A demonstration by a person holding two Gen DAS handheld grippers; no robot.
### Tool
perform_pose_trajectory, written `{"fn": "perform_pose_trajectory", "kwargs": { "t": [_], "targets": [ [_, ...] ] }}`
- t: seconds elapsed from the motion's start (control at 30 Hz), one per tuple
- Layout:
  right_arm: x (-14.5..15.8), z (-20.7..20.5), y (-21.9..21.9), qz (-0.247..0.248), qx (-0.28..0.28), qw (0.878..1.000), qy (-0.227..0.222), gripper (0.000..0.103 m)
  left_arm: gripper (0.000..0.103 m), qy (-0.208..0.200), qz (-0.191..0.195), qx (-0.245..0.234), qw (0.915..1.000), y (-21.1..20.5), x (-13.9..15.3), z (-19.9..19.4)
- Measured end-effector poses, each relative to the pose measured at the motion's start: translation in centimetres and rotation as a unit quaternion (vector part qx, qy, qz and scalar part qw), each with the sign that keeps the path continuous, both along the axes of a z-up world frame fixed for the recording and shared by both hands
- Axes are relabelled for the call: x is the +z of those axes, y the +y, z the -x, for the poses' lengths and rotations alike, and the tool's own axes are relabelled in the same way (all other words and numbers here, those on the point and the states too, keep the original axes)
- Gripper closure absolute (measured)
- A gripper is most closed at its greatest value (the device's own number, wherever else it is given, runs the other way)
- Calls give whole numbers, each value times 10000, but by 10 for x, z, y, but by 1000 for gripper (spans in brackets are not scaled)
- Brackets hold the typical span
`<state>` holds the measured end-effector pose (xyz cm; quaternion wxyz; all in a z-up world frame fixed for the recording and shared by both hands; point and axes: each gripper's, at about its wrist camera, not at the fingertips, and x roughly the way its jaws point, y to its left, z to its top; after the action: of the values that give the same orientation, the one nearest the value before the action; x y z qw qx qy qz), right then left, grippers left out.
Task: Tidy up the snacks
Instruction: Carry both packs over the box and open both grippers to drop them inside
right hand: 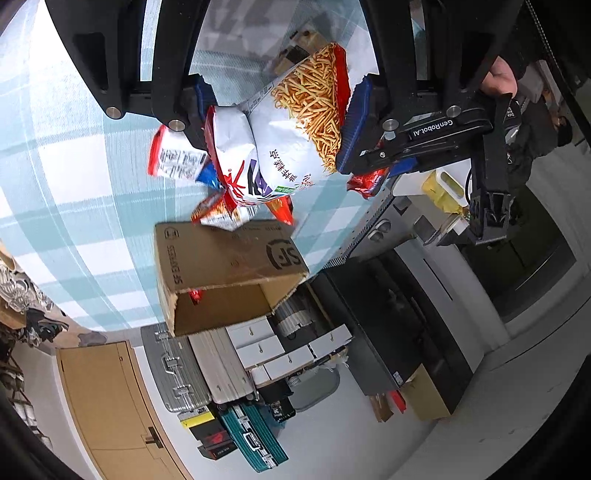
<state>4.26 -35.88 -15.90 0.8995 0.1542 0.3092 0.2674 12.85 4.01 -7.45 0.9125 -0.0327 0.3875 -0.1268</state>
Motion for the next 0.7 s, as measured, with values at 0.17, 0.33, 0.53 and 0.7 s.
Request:
{"fn": "perform_pose_trajectory", "kwargs": {
  "t": [0.17, 0.33, 0.53, 0.7],
  "targets": [
    [16, -3, 0, 44, 40, 9999, -128, 45, 59, -110, 29, -93, 9999, -7, 20, -4],
    [35, -13, -3, 25, 56, 9996, -260, 45, 59, -191, 8, -215, 9996, -16, 40, -17],
    [60, -29, -3, 127, 81, 9988, -467, 45, 59, -230, 5, -326, 9992, -29, 63, -42],
    [78, -47, -2, 218, 87, 9978, -616, 45, 59, -331, -26, -372, 9988, -41, 85, -69]
  ]
}}
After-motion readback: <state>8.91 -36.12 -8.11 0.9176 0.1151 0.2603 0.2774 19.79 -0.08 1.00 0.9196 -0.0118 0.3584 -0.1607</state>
